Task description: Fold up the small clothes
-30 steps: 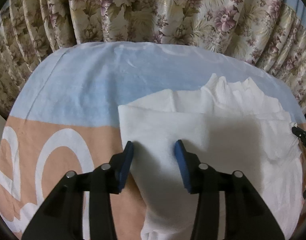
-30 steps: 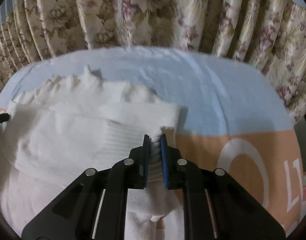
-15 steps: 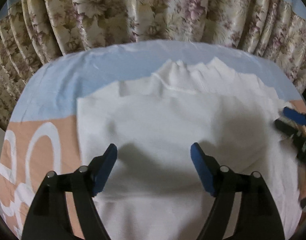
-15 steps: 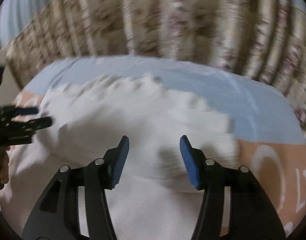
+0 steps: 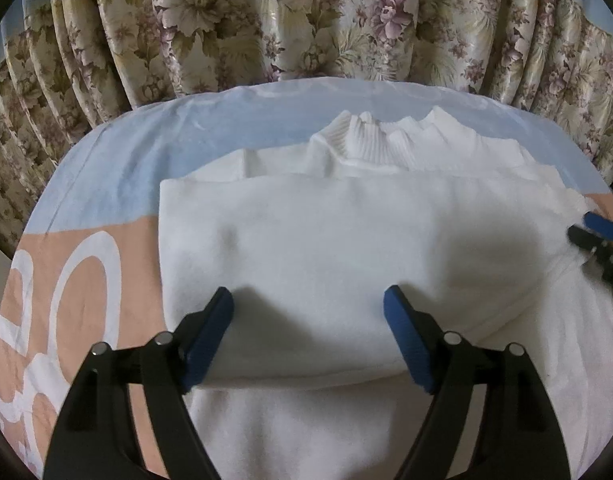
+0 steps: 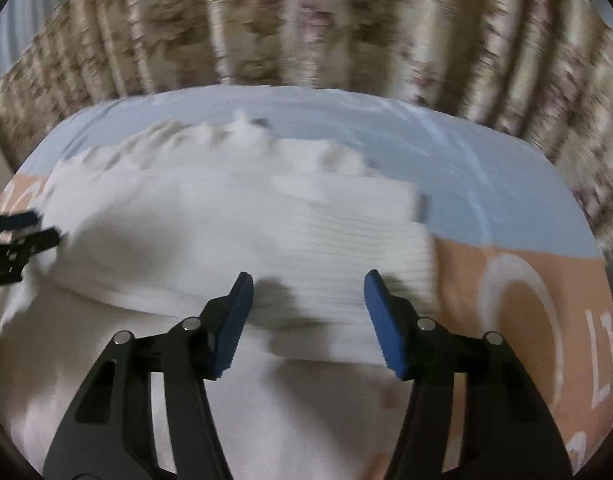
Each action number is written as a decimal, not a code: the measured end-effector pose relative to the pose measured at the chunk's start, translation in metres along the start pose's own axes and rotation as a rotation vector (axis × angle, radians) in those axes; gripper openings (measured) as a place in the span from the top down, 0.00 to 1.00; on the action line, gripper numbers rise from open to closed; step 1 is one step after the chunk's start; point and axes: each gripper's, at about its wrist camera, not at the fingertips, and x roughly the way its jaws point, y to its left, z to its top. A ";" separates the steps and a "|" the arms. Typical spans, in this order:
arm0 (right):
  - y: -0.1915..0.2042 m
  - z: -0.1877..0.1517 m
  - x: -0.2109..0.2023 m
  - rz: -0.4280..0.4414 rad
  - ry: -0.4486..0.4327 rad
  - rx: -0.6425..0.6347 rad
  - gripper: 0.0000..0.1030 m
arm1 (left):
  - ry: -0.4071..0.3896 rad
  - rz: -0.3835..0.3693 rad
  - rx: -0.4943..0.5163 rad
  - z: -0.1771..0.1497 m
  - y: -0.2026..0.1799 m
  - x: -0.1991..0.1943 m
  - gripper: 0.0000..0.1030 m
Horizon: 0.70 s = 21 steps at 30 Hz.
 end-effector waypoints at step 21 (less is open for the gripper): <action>0.016 0.004 -0.039 0.034 -0.025 0.052 0.03 | 0.041 0.002 -0.058 -0.007 0.000 -0.030 0.05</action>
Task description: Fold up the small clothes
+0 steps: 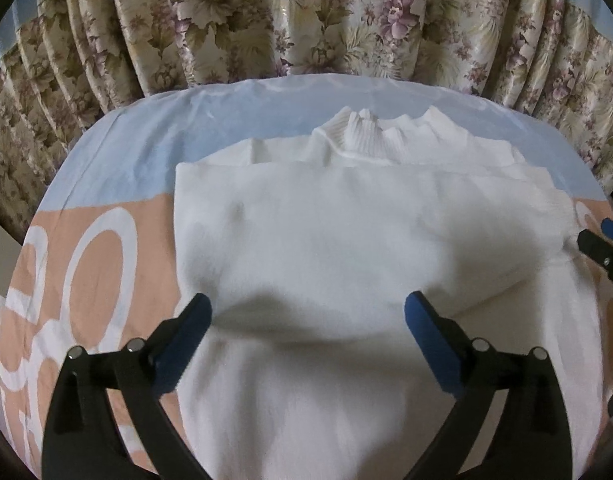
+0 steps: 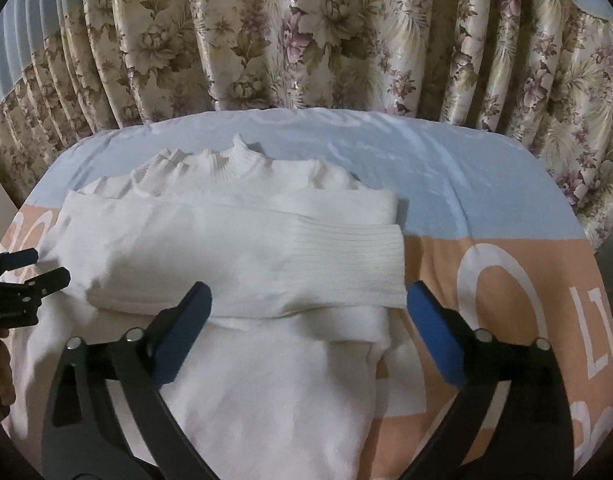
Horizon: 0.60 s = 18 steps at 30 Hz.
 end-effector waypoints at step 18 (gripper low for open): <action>0.016 -0.063 -0.085 0.033 0.006 0.075 0.03 | -0.002 0.001 -0.108 -0.086 0.016 -0.088 0.05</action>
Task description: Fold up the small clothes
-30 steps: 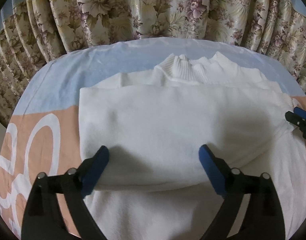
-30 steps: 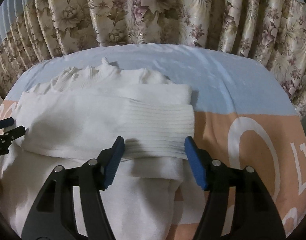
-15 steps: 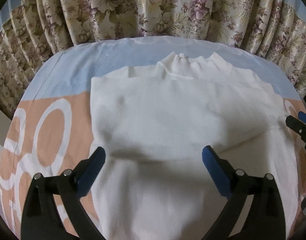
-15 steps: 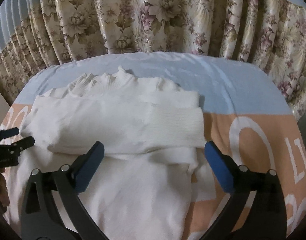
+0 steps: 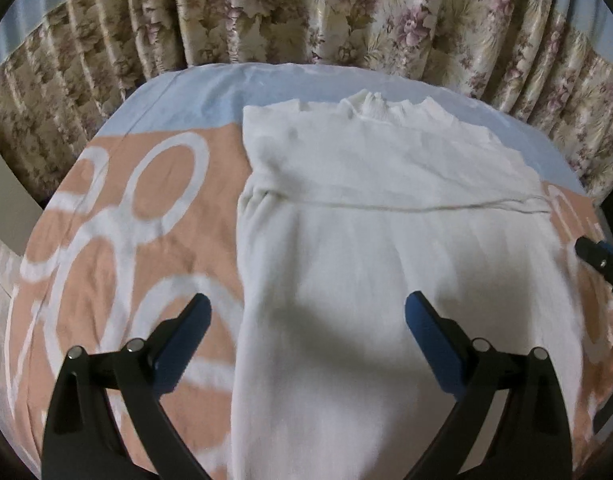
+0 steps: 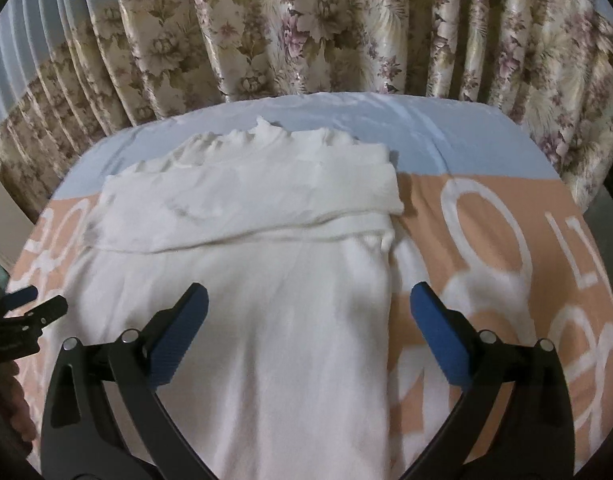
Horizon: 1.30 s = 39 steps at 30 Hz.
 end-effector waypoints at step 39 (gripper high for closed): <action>-0.008 -0.168 -0.110 -0.078 0.045 -0.064 0.04 | 0.153 -0.166 0.051 -0.170 0.017 -0.075 0.05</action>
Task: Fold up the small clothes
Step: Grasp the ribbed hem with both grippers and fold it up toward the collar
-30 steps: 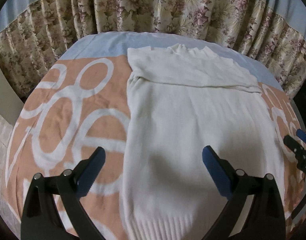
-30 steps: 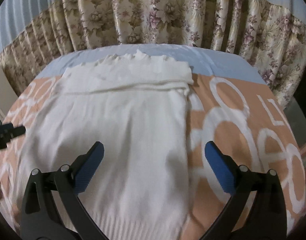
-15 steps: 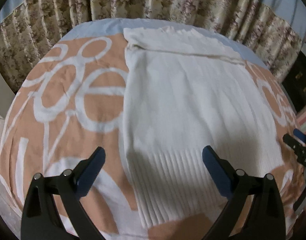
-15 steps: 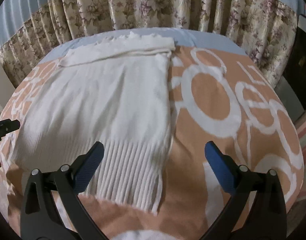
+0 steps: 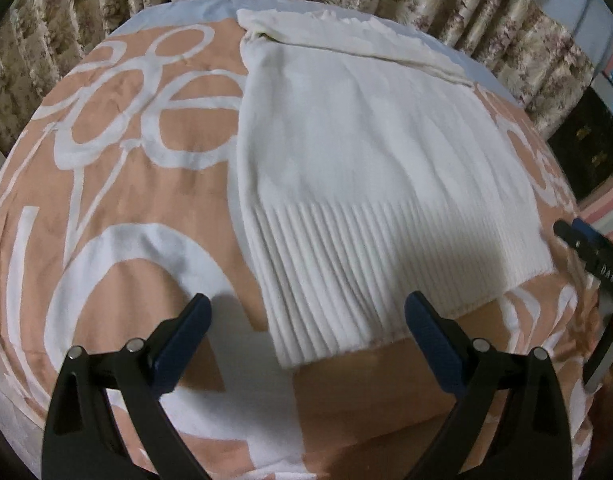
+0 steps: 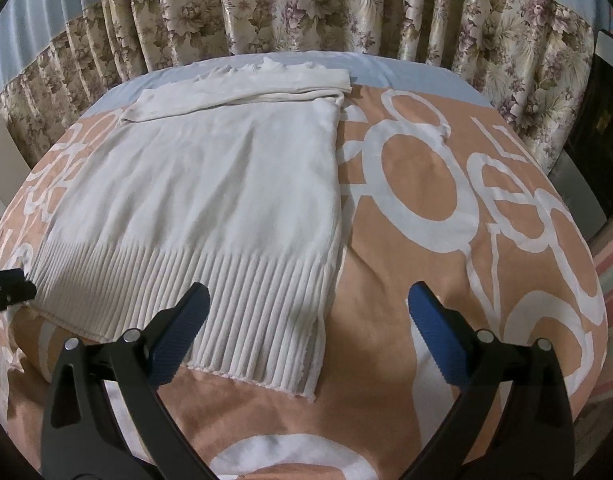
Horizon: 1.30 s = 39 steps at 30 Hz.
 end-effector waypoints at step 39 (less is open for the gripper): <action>0.011 0.023 0.007 0.119 0.074 -0.057 0.91 | -0.043 0.091 0.233 0.047 -0.046 0.014 0.84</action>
